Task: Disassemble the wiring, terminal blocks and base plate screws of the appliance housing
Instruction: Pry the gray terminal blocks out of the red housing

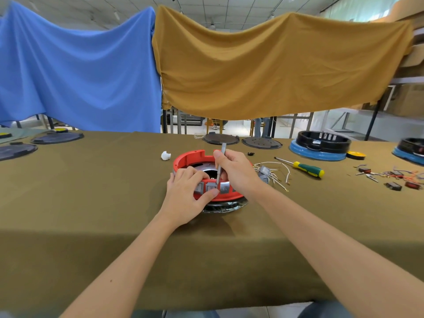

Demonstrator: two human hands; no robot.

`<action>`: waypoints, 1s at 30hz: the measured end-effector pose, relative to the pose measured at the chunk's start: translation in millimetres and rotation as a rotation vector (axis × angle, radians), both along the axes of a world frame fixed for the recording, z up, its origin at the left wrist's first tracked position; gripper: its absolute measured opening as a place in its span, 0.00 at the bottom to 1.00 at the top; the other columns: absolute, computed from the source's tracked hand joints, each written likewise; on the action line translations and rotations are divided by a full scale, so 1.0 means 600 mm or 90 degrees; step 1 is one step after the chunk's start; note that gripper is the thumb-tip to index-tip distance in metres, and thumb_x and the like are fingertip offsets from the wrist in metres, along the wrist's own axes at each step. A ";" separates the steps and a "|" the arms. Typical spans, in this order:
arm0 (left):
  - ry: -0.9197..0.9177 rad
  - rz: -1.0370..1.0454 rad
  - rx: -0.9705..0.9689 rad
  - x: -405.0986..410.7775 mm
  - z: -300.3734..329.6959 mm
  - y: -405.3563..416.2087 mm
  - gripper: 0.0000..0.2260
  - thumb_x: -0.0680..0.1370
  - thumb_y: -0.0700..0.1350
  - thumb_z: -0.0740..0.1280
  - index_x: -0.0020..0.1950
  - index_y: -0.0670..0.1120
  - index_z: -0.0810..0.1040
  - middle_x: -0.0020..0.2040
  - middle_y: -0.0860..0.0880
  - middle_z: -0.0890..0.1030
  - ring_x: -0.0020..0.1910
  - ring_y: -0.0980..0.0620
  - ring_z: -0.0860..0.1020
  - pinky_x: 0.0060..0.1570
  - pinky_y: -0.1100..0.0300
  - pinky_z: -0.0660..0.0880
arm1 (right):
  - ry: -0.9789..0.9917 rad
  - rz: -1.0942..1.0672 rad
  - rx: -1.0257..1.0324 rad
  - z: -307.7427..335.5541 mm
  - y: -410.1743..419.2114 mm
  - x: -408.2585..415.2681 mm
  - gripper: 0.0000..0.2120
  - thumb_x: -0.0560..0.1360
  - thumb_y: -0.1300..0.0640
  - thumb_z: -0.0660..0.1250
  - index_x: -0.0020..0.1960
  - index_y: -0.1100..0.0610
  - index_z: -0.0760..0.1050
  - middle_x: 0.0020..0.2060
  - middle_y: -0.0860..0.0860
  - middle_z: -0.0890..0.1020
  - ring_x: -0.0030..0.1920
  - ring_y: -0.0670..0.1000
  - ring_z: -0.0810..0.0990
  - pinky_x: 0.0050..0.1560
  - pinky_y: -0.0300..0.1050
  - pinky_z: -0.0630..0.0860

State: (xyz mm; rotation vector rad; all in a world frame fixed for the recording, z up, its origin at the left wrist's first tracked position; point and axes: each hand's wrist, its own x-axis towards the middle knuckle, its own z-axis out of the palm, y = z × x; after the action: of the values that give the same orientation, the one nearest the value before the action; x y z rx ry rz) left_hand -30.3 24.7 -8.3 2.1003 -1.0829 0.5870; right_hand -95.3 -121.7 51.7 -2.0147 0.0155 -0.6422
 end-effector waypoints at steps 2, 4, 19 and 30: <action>0.001 -0.002 0.001 -0.001 0.001 0.000 0.26 0.72 0.68 0.57 0.56 0.50 0.77 0.50 0.55 0.72 0.56 0.54 0.67 0.64 0.37 0.65 | 0.030 0.011 0.002 0.006 -0.004 0.000 0.17 0.85 0.50 0.58 0.42 0.59 0.73 0.26 0.47 0.73 0.24 0.40 0.71 0.28 0.30 0.70; 0.001 -0.001 0.003 -0.001 0.002 0.000 0.27 0.72 0.69 0.56 0.56 0.50 0.77 0.50 0.55 0.72 0.57 0.54 0.67 0.64 0.38 0.65 | 0.047 0.017 0.001 0.010 -0.007 0.000 0.17 0.85 0.50 0.58 0.42 0.58 0.73 0.26 0.46 0.73 0.24 0.41 0.71 0.29 0.30 0.70; 0.000 -0.003 -0.012 -0.001 0.001 -0.002 0.22 0.73 0.65 0.61 0.56 0.50 0.77 0.50 0.55 0.73 0.57 0.54 0.67 0.64 0.37 0.65 | 0.056 0.025 0.037 0.008 -0.011 -0.001 0.18 0.84 0.49 0.58 0.42 0.58 0.74 0.26 0.47 0.74 0.26 0.43 0.72 0.31 0.33 0.72; 0.006 -0.004 -0.018 -0.001 0.000 -0.001 0.21 0.74 0.63 0.63 0.57 0.50 0.77 0.51 0.55 0.73 0.57 0.53 0.67 0.65 0.37 0.64 | 0.052 -0.013 0.039 0.008 -0.006 0.004 0.17 0.85 0.49 0.57 0.42 0.57 0.74 0.26 0.47 0.73 0.25 0.41 0.71 0.29 0.32 0.70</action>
State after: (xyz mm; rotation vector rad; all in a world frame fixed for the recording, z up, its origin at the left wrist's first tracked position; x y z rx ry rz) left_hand -30.8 24.3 -8.4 2.0725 -1.0686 0.5864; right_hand -92.9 -125.5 56.6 -1.9827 0.1024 -0.5654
